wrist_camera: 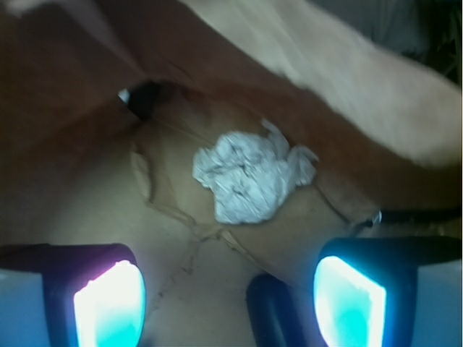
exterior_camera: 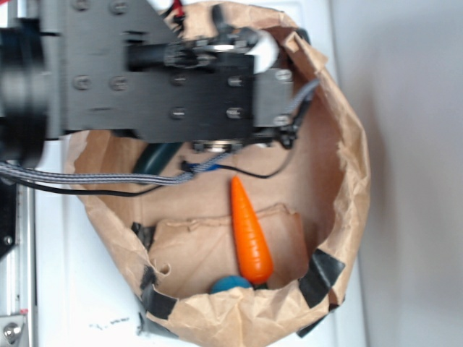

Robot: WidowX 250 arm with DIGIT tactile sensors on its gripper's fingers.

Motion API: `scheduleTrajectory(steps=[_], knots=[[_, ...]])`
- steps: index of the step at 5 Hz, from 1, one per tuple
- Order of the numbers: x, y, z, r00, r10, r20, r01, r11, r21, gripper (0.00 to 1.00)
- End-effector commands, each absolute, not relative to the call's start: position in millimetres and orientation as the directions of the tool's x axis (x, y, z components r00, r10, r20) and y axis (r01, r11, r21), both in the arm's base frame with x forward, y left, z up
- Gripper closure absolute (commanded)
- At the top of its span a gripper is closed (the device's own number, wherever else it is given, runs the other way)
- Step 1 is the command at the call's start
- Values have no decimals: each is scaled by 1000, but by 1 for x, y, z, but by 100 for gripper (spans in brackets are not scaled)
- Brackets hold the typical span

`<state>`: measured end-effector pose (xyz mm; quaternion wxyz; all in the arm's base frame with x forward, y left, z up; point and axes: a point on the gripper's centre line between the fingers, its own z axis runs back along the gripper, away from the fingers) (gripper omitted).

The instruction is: Grab the white paper.

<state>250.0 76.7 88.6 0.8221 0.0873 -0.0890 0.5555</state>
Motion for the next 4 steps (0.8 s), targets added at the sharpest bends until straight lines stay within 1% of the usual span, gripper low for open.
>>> scheduleTrajectory(steps=[1, 2, 4], knots=[[271, 84, 73, 272, 897, 348, -955, 295, -15, 0], [278, 90, 67, 251, 896, 367, -962, 273, -8, 0], [270, 99, 68, 250, 898, 362, -962, 273, -13, 0]])
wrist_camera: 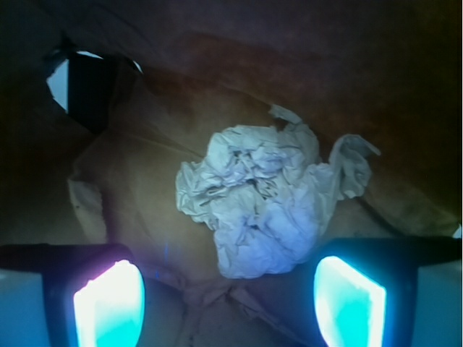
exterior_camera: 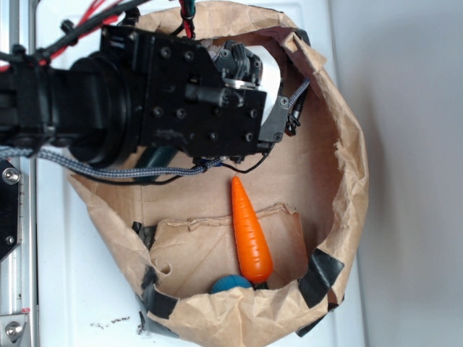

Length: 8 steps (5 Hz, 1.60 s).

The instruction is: Grab the white paper.

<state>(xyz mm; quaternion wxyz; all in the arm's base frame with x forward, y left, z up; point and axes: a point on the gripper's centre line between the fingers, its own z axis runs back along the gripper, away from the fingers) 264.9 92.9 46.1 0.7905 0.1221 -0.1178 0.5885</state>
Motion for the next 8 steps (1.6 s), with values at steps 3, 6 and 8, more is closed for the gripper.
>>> scheduleTrajectory(steps=[3, 6, 8], knots=[[267, 113, 59, 209, 892, 401, -978, 196, 72, 0], [277, 105, 32, 130, 875, 467, -991, 109, 71, 0], [287, 108, 40, 111, 893, 437, -994, 99, 50, 100]])
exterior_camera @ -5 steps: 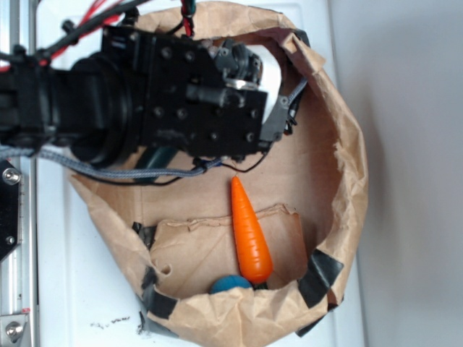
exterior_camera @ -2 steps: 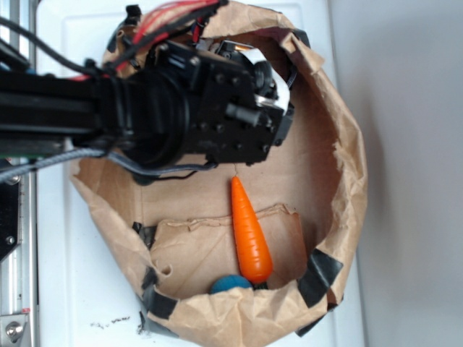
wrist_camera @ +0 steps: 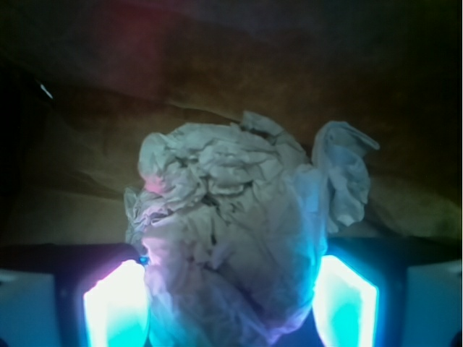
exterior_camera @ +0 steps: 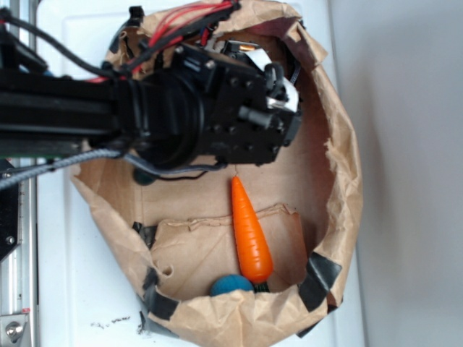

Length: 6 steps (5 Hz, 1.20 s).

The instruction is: Grab the white paper.

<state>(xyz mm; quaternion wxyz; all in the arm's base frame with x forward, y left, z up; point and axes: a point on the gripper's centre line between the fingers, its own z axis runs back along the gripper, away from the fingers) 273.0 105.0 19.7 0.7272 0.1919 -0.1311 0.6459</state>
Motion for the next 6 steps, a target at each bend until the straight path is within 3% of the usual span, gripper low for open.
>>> scheduleTrajectory(steps=[1, 3, 4, 5, 6], knots=[[290, 108, 45, 111, 898, 426, -994, 104, 40, 100], [285, 94, 81, 203, 910, 361, -974, 224, -17, 100], [276, 79, 120, 277, 915, 292, -951, 305, -53, 100], [267, 67, 148, 371, 896, 243, -916, 396, -63, 100], [259, 47, 176, 573, 790, 217, -806, 591, -23, 100]])
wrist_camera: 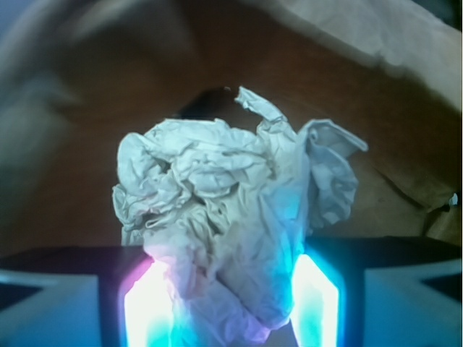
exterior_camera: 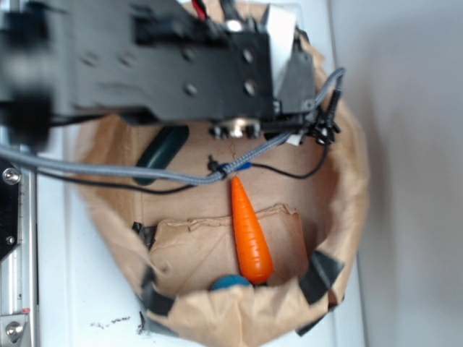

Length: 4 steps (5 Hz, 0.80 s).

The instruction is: Grab the white paper.

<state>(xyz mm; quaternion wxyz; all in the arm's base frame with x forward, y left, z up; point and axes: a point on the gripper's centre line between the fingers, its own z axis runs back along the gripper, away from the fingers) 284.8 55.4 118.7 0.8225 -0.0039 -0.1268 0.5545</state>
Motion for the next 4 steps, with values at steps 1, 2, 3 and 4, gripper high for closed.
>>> scheduleTrajectory(steps=[1, 2, 3, 4], knots=[[248, 27, 190, 775, 598, 202, -626, 770, 123, 100], [235, 25, 195, 868, 467, 168, -496, 831, 252, 100], [223, 26, 199, 886, 420, 195, -462, 837, 294, 100], [219, 24, 197, 825, 446, 348, -543, 796, 267, 100]])
